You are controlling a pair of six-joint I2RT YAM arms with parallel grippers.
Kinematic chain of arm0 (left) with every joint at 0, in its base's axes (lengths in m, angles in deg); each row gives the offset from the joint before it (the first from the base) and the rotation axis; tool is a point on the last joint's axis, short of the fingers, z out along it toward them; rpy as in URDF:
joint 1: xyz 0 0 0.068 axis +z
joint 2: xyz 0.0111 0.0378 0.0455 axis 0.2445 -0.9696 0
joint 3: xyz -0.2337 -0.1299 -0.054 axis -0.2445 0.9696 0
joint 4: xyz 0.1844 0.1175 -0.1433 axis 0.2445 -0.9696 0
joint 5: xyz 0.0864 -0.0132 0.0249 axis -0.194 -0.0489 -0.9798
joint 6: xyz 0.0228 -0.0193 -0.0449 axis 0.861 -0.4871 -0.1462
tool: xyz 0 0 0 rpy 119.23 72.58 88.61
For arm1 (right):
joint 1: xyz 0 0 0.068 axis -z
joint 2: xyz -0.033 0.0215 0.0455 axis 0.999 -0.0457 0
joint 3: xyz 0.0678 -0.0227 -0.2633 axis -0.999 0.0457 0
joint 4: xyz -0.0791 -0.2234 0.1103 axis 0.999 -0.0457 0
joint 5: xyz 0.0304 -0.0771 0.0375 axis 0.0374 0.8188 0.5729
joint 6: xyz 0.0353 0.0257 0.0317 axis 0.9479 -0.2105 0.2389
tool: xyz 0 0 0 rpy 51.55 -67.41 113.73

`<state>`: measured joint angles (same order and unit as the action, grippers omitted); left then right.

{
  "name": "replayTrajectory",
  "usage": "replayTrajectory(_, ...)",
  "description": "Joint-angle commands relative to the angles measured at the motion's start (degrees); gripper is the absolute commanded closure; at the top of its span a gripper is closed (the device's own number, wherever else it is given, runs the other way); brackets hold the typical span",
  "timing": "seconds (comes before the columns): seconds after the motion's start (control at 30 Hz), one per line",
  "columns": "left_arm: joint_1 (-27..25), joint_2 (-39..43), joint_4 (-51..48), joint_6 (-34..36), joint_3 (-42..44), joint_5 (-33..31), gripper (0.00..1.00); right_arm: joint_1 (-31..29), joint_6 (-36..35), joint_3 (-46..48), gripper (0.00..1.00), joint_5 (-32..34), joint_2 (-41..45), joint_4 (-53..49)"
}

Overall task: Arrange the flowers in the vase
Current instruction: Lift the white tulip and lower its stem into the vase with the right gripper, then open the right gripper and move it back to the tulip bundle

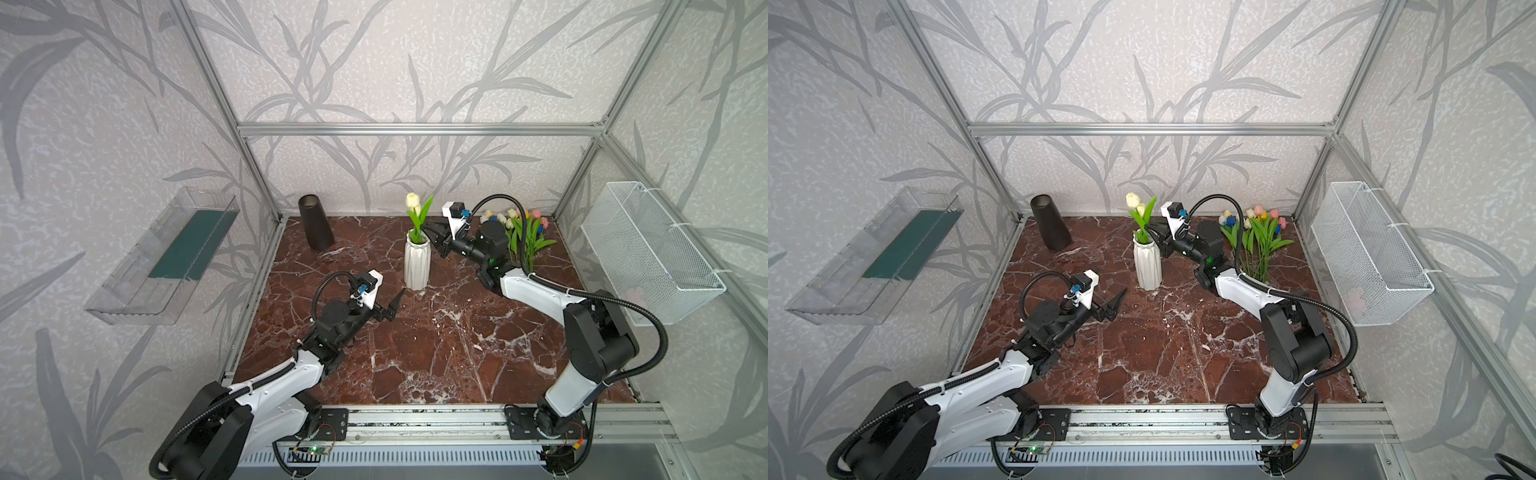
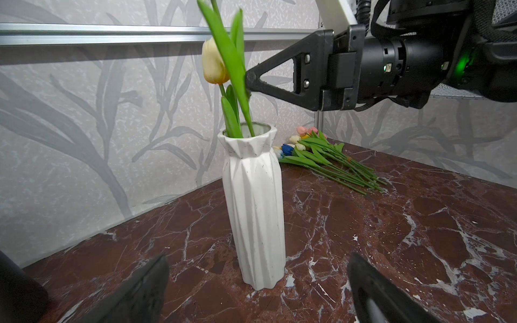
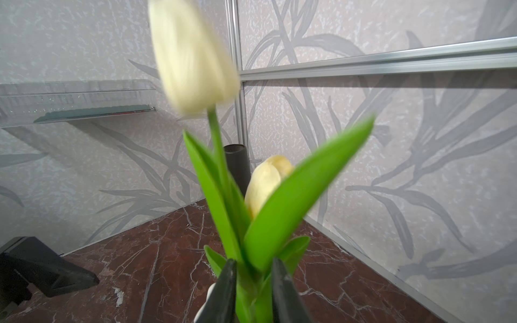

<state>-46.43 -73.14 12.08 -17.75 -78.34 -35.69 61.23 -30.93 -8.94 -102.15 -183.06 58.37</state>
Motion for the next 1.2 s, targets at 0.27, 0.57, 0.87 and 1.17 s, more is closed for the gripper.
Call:
replayTrajectory(0.27, -0.3, -0.7, 3.0, 0.3, 0.4, 0.1, 0.01, 0.2, -2.7, 2.1, 0.62, 4.7, 6.5, -2.7)
replayTrajectory(0.57, -0.3, 2.9, 0.8, 0.5, -0.5, 0.9, 0.01, 2.5, -0.2, 1.2, 0.56, 6.5, 14.8, -13.8)
replayTrajectory(0.87, -1.4, 3.1, -9.9, 2.5, -6.3, 12.7, 0.01, 15.1, 3.5, -8.0, 0.56, 15.5, 11.2, -48.2)
replayTrajectory(1.17, -5.3, -5.4, -14.8, 5.6, -9.9, 18.4, 0.01, 24.8, -2.9, -17.8, 0.57, 23.9, -5.7, -71.3)
